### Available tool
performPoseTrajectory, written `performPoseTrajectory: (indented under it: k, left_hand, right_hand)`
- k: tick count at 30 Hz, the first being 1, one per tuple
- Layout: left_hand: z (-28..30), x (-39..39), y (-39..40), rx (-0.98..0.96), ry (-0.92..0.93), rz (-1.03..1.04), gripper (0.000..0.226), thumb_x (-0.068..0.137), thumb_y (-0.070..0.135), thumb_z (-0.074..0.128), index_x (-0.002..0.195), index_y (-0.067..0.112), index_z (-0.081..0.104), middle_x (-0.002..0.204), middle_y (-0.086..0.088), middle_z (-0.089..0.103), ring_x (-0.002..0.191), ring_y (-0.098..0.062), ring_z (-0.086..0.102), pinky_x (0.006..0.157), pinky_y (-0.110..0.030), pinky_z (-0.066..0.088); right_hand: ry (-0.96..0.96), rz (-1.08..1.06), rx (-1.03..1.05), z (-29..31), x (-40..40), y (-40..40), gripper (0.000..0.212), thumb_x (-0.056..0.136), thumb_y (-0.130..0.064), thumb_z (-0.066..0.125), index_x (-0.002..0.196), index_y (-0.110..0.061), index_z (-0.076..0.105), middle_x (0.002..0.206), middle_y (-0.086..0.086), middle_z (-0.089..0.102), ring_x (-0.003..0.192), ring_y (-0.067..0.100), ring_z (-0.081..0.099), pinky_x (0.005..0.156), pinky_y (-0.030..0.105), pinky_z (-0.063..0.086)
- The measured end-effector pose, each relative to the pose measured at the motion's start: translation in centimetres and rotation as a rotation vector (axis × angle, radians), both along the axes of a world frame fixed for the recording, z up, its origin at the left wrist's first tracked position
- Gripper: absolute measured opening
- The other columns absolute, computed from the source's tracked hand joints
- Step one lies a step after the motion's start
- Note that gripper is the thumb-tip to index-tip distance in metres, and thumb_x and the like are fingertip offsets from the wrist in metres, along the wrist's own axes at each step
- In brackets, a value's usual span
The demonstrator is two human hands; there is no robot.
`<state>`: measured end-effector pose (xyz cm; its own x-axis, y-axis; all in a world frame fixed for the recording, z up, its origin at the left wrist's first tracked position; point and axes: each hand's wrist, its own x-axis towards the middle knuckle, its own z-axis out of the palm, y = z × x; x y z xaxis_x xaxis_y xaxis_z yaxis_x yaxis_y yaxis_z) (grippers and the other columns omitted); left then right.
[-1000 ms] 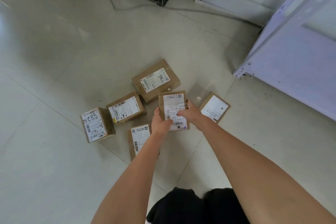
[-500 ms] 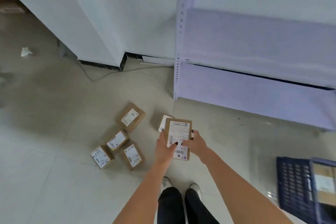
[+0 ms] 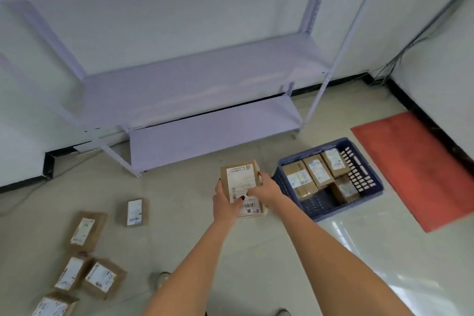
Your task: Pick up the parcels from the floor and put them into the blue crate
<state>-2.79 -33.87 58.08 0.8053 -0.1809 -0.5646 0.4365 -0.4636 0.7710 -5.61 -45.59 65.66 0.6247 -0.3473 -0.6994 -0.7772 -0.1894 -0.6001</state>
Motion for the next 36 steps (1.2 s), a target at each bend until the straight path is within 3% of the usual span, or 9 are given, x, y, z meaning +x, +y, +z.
performPoseTrajectory:
  k: [4, 6, 14, 18, 20, 23, 30, 34, 36]
  left_hand:
    - [2.4, -5.4, -10.9, -0.114, -0.019, -0.027, 0.081, 0.078, -0.003, 0.067, 0.145, 0.016, 0.024, 0.129, -0.011, 0.056, 0.112, -0.027, 0.059, 0.094, -0.045, 0.052]
    - [3.6, -7.6, -15.7, -0.143, -0.041, -0.044, 0.080, 0.078, -0.005, 0.067, 0.145, 0.012, 0.026, 0.130, -0.009, 0.055, 0.114, -0.026, 0.058, 0.094, -0.042, 0.052]
    - [4.2, -12.0, -31.6, -0.172, -0.030, -0.122, 0.074, 0.081, -0.002, 0.066, 0.143, 0.016, 0.028, 0.134, -0.006, 0.052, 0.120, -0.021, 0.052, 0.088, -0.027, 0.047]
    - [2.3, -12.5, -39.0, -0.181, 0.028, -0.102, 0.075, 0.085, -0.002, 0.061, 0.146, 0.018, 0.023, 0.135, -0.006, 0.051, 0.120, -0.020, 0.052, 0.093, -0.029, 0.047]
    - [1.5, -12.4, -42.5, -0.173, 0.055, -0.081, 0.074, 0.087, -0.002, 0.058, 0.146, 0.022, 0.022, 0.137, -0.006, 0.052, 0.120, -0.021, 0.054, 0.096, -0.035, 0.050]
    - [1.5, -12.9, -46.4, -0.124, 0.086, -0.046, 0.071, 0.091, -0.003, 0.051, 0.148, 0.021, 0.019, 0.138, -0.001, 0.048, 0.123, -0.022, 0.051, 0.094, -0.030, 0.047]
    - [-0.6, -13.4, -52.7, -0.005, 0.150, -0.002, 0.068, 0.091, -0.005, 0.044, 0.148, 0.025, 0.020, 0.139, -0.009, 0.050, 0.120, -0.025, 0.054, 0.096, -0.041, 0.051]
    - [-2.5, -15.1, -55.3, 0.069, 0.253, 0.089, 0.069, 0.093, 0.000, 0.046, 0.149, 0.025, 0.016, 0.135, -0.010, 0.053, 0.114, -0.027, 0.058, 0.086, -0.031, 0.050]
    - [-3.9, -16.3, -56.7, 0.079, 0.310, 0.161, 0.069, 0.093, 0.000, 0.047, 0.149, 0.025, 0.016, 0.136, -0.010, 0.052, 0.115, -0.028, 0.057, 0.089, -0.032, 0.050]
  right_hand:
    - [-0.058, -0.071, -0.027, 1.6, -6.4, -10.1, 0.062, 0.077, -0.010, 0.058, 0.136, -0.017, 0.038, 0.127, 0.010, 0.058, 0.120, 0.030, 0.052, 0.098, 0.041, 0.047]
    - [-0.079, -0.094, -0.027, 2.2, -8.9, -14.5, 0.065, 0.078, -0.009, 0.058, 0.137, -0.020, 0.036, 0.126, 0.007, 0.058, 0.118, 0.027, 0.053, 0.094, 0.038, 0.048]
    - [-0.128, -0.151, 0.050, 0.1, -13.8, -30.9, 0.086, 0.066, -0.005, 0.060, 0.142, -0.024, 0.025, 0.133, 0.005, 0.055, 0.120, 0.025, 0.053, 0.100, 0.048, 0.046]
    - [-0.075, -0.219, 0.117, 0.2, -13.7, -38.3, 0.070, 0.080, 0.005, 0.055, 0.139, -0.022, 0.029, 0.127, 0.002, 0.055, 0.111, 0.023, 0.053, 0.092, 0.038, 0.047]
    - [-0.038, -0.203, 0.124, -0.7, -13.4, -42.2, 0.073, 0.083, 0.008, 0.053, 0.145, -0.018, 0.023, 0.133, 0.009, 0.053, 0.114, 0.028, 0.054, 0.092, 0.039, 0.047]
    - [0.015, -0.164, 0.119, -1.9, -12.9, -46.8, 0.078, 0.084, 0.008, 0.052, 0.149, -0.016, 0.016, 0.139, 0.013, 0.049, 0.123, 0.031, 0.051, 0.092, 0.039, 0.045]
    - [0.176, -0.047, 0.104, -5.2, -12.4, -54.0, 0.073, 0.085, 0.001, 0.054, 0.147, -0.015, 0.018, 0.137, 0.014, 0.051, 0.123, 0.034, 0.051, 0.101, 0.047, 0.046]
    - [0.268, 0.027, 0.155, -8.4, -12.6, -56.7, 0.071, 0.087, -0.001, 0.053, 0.148, -0.015, 0.017, 0.134, 0.014, 0.053, 0.115, 0.030, 0.055, 0.086, 0.036, 0.046]
    - [0.310, 0.087, 0.170, -10.4, -13.0, -57.9, 0.071, 0.088, 0.000, 0.052, 0.148, -0.014, 0.017, 0.134, 0.014, 0.053, 0.117, 0.030, 0.055, 0.086, 0.035, 0.047]
